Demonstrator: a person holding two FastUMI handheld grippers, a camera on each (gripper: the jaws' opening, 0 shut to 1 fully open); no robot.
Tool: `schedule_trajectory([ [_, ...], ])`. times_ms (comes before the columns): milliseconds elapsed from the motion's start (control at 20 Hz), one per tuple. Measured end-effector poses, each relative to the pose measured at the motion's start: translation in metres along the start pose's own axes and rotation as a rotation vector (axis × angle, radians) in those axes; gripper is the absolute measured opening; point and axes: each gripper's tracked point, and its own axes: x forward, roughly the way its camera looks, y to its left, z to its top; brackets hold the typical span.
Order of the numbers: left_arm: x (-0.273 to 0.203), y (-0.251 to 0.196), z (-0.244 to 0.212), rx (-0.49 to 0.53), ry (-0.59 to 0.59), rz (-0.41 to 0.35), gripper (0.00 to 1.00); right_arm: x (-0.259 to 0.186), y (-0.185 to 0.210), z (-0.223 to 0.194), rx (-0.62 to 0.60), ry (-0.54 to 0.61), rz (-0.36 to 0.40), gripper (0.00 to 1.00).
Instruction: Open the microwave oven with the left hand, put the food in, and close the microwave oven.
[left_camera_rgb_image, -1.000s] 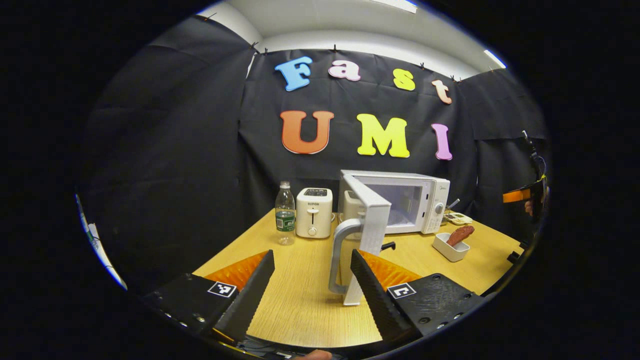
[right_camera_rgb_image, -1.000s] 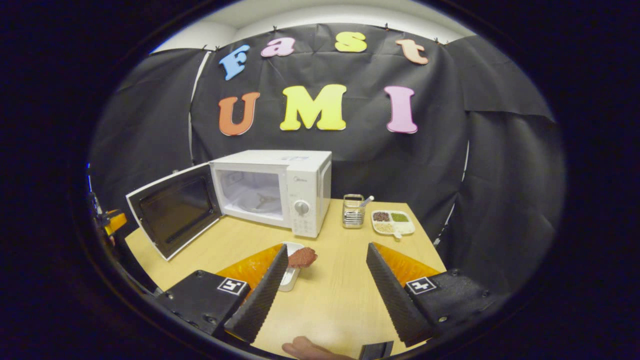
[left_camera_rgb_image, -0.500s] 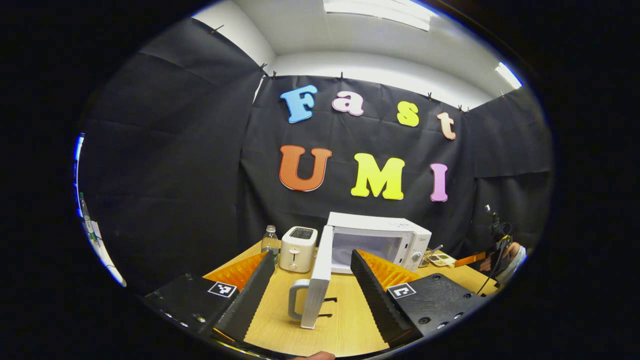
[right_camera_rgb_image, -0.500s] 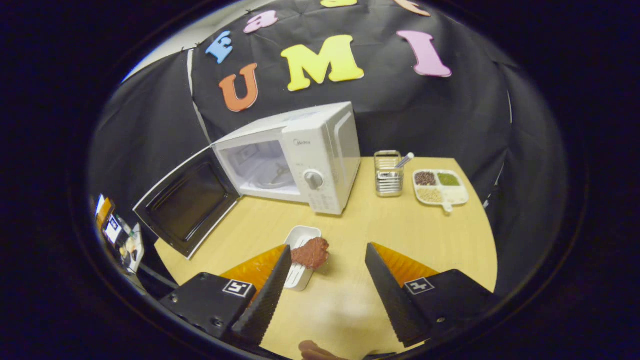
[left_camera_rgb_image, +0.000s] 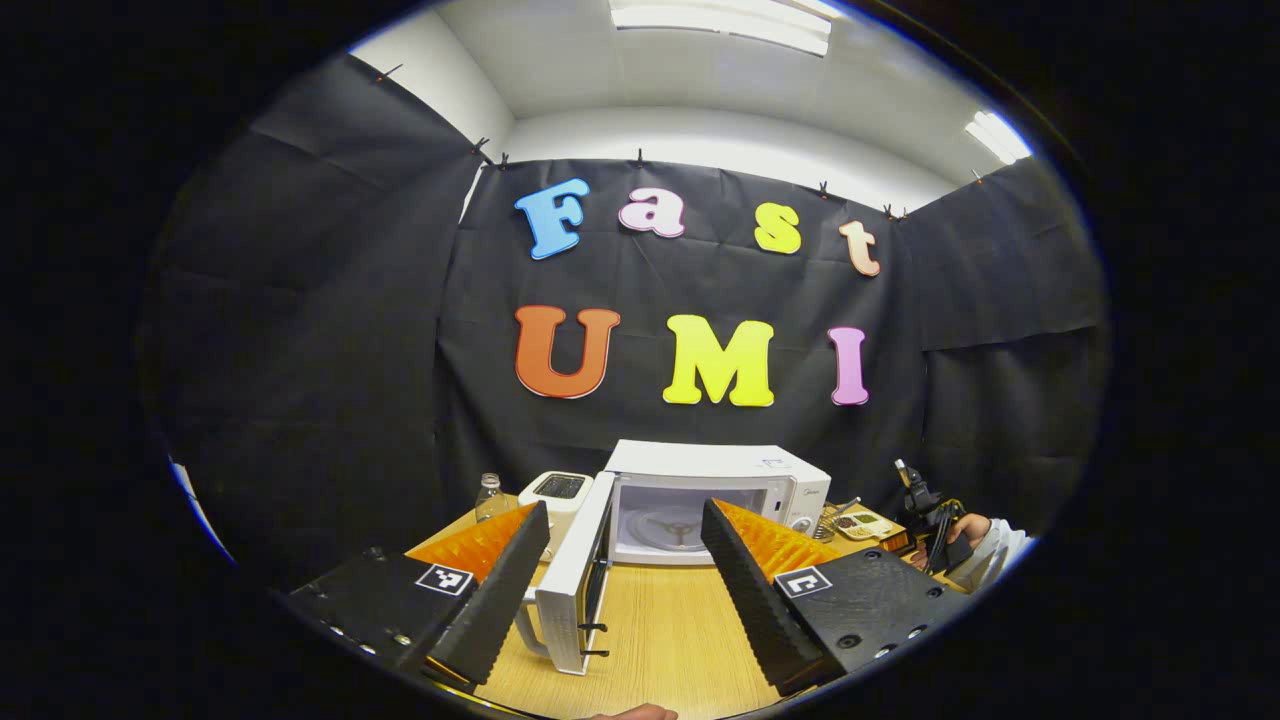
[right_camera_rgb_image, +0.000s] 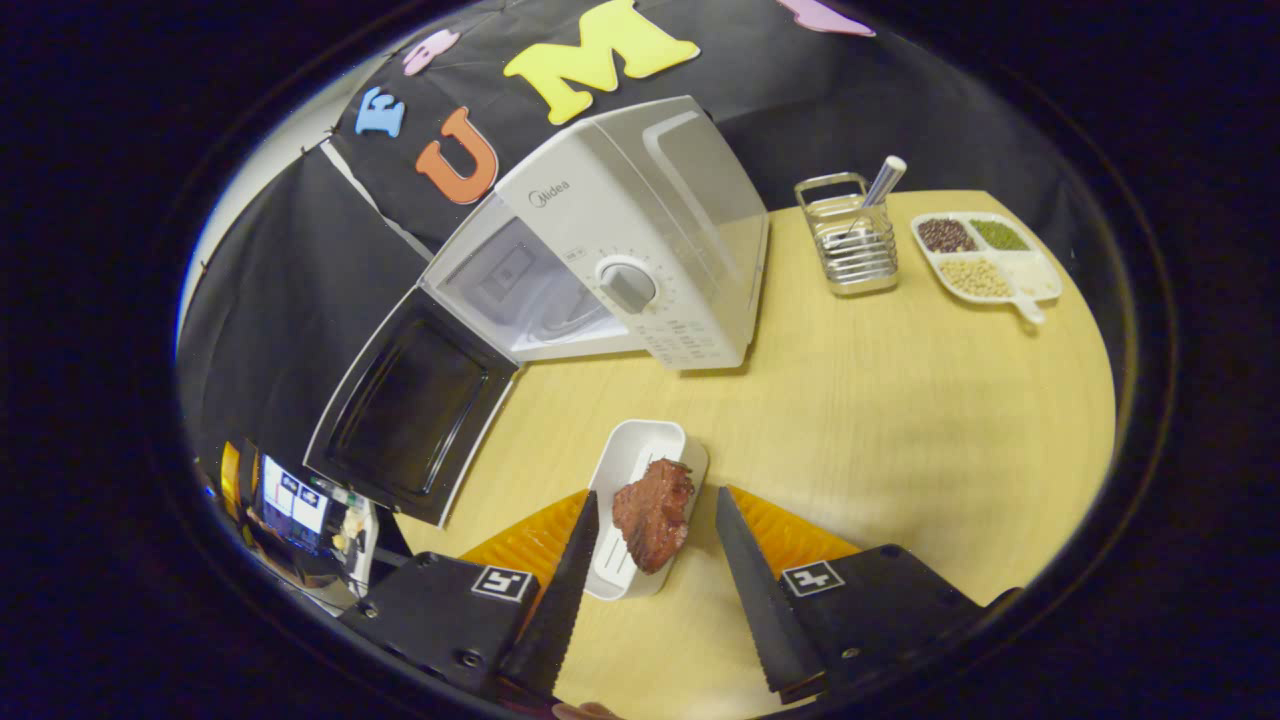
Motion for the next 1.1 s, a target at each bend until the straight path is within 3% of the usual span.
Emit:
schedule_trajectory([
  [50,0.000,-0.005,0.001,0.002,0.003,-0.012,0.94,0.002,0.001,-0.003,0.022,0.018,0.013,0.53],
  [100,-0.001,-0.010,0.001,0.002,0.002,-0.020,0.93,0.005,-0.001,-0.003,0.023,0.020,0.018,0.46],
  [200,-0.005,-0.018,0.001,-0.007,-0.003,-0.045,0.93,0.003,0.003,-0.006,0.035,0.025,0.020,0.10],
  [250,-0.008,-0.023,-0.002,-0.008,0.000,-0.060,0.94,-0.002,0.005,-0.008,0.023,0.019,0.008,0.17],
  [300,-0.010,-0.026,-0.003,-0.008,0.001,-0.069,0.93,-0.005,0.008,-0.007,0.003,0.006,-0.004,0.07],
  [350,-0.013,-0.027,-0.003,-0.006,-0.002,-0.074,0.93,-0.011,0.013,-0.007,-0.013,-0.008,-0.016,0.16],
  [550,-0.025,-0.032,0.000,-0.006,-0.008,-0.102,0.94,-0.044,0.044,-0.007,-0.118,-0.095,-0.088,0.16],
  [900,-0.038,-0.039,0.005,0.026,-0.017,-0.134,0.93,-0.097,0.121,-0.016,-0.418,-0.348,-0.295,0.16],
  [1100,-0.041,-0.043,0.002,0.050,-0.020,-0.153,0.94,-0.094,0.169,0.006,-0.512,-0.532,-0.336,0.16],
])
